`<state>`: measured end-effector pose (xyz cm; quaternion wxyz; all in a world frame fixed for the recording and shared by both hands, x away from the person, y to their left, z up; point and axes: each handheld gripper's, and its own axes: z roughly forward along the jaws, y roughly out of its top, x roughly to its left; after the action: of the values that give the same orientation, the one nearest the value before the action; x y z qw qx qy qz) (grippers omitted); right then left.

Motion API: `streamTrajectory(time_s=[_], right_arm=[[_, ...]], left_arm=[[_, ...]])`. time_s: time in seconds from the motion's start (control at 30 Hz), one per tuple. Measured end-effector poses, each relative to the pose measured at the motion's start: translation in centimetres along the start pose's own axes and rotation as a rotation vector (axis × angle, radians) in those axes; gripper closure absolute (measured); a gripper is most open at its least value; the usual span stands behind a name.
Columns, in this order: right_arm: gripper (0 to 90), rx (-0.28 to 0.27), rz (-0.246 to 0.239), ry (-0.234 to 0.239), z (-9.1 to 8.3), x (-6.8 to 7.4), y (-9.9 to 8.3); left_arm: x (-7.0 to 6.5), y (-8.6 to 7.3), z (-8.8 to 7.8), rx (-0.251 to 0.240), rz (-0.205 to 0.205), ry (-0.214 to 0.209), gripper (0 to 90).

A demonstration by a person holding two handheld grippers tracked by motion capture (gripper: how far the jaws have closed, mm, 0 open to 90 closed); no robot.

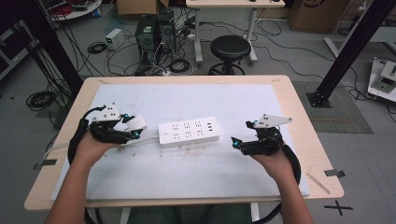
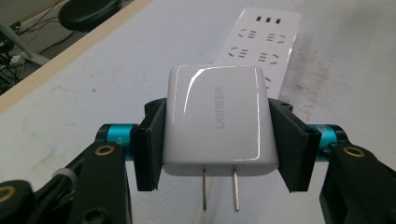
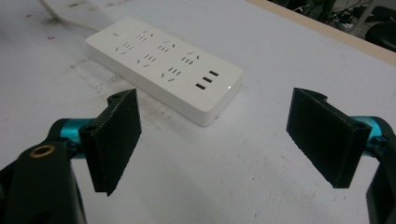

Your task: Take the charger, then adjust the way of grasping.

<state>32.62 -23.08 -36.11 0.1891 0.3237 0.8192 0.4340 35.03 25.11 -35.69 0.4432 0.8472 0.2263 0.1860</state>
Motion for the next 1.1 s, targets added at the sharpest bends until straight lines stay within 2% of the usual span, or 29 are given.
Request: streamTrajectory(time_s=[0.07, 0.1, 0.17, 0.2, 0.27, 0.3, 0.33, 0.4, 0.5, 0.57, 0.6, 0.7, 0.73, 0.77, 0.8, 0.83, 0.9, 0.93, 1.0, 1.03, 1.07, 1.1], right_arm=[[18.1, 0.003, -0.005, 0.003, 0.0, 0.2, 0.1], [18.1, 0.006, -0.003, 0.005, 0.0, 0.3, 0.2], [18.1, 0.006, -0.001, 0.004, -0.1, 0.4, 0.2], [18.0, 0.007, -0.003, 0.014, -0.1, 0.7, 0.3], [18.0, 0.005, -0.016, 0.023, 0.0, 1.0, 0.5], [18.0, 0.005, -0.016, 0.023, 0.0, 1.0, 0.5], [18.0, 0.014, -0.014, 0.043, 0.1, 1.4, 0.6], [18.1, 0.01, -0.016, 0.052, 0.3, 1.9, 0.8], [18.0, 0.017, -0.011, 0.084, 0.8, 2.6, 1.1], [18.0, 0.024, -0.003, 0.114, 1.1, 3.1, 1.2], [18.0, 0.024, -0.003, 0.114, 1.1, 3.1, 1.2], [18.0, 0.022, 0.032, 0.165, 1.9, 4.1, 1.0], [18.0, 0.024, 0.042, 0.175, 2.1, 4.3, 0.9], [18.1, 0.021, 0.055, 0.191, 2.3, 4.5, 0.8], [18.1, 0.023, 0.066, 0.206, 2.6, 4.8, 0.7], [18.0, 0.022, 0.077, 0.222, 2.8, 5.0, 0.6], [18.0, 0.022, 0.098, 0.246, 3.2, 5.3, 0.5], [18.0, 0.02, 0.105, 0.258, 3.4, 5.5, 0.5], [18.0, 0.018, 0.128, 0.286, 3.7, 5.8, 0.5], [18.0, 0.018, 0.128, 0.286, 3.7, 5.8, 0.5], [18.1, 0.011, 0.157, 0.325, 4.0, 6.1, 0.5], [18.0, 0.005, 0.161, 0.336, 4.2, 6.1, 0.4]], left_arm=[[-0.3, 0.1, 0.0, -0.001, 0.007, -0.009, 42.4], [-0.8, 0.2, 0.0, 0.0, 0.023, -0.017, 42.4], [-0.8, 0.2, 0.0, 0.0, 0.023, -0.017, 42.4], [-1.7, 0.6, 0.2, -0.008, 0.046, -0.042, 42.4], [-2.4, 0.9, 0.5, -0.014, 0.072, -0.059, 42.4], [-2.4, 0.9, 0.5, -0.014, 0.072, -0.059, 42.4], [-3.1, 1.1, 0.9, -0.014, 0.09, -0.081, 42.4], [-3.9, 1.3, 1.3, -0.025, 0.112, -0.104, 42.4], [-4.7, 1.4, 1.8, -0.026, 0.138, -0.123, 42.4], [-6.0, 1.5, 3.0, -0.033, 0.176, -0.15, 42.4], [-6.0, 1.5, 3.0, -0.033, 0.176, -0.15, 42.4], [-7.6, 1.6, 4.1, -0.037, 0.245, -0.136, 42.4], [-7.6, 1.6, 4.1, -0.037, 0.245, -0.136, 42.4], [-8.4, 1.5, 4.4, -0.054, 0.279, -0.129, 42.4], [-8.4, 1.5, 4.4, -0.054, 0.279, -0.129, 42.4], [-9.2, 1.5, 4.6, -0.068, 0.309, -0.114, 42.4], [-9.5, 1.5, 4.6, -0.076, 0.321, -0.109, 42.4], [-10.1, 1.6, 4.8, -0.096, 0.354, -0.092, 42.4], [-10.4, 1.6, 4.8, -0.105, 0.365, -0.089, 42.4], [-10.7, 1.6, 4.9, -0.115, 0.375, -0.082, 42.4], [-11.3, 1.7, 5.2, -0.124, 0.393, -0.08, 42.4], [-11.5, 1.7, 5.4, -0.126, 0.404, -0.081, 42.4]])
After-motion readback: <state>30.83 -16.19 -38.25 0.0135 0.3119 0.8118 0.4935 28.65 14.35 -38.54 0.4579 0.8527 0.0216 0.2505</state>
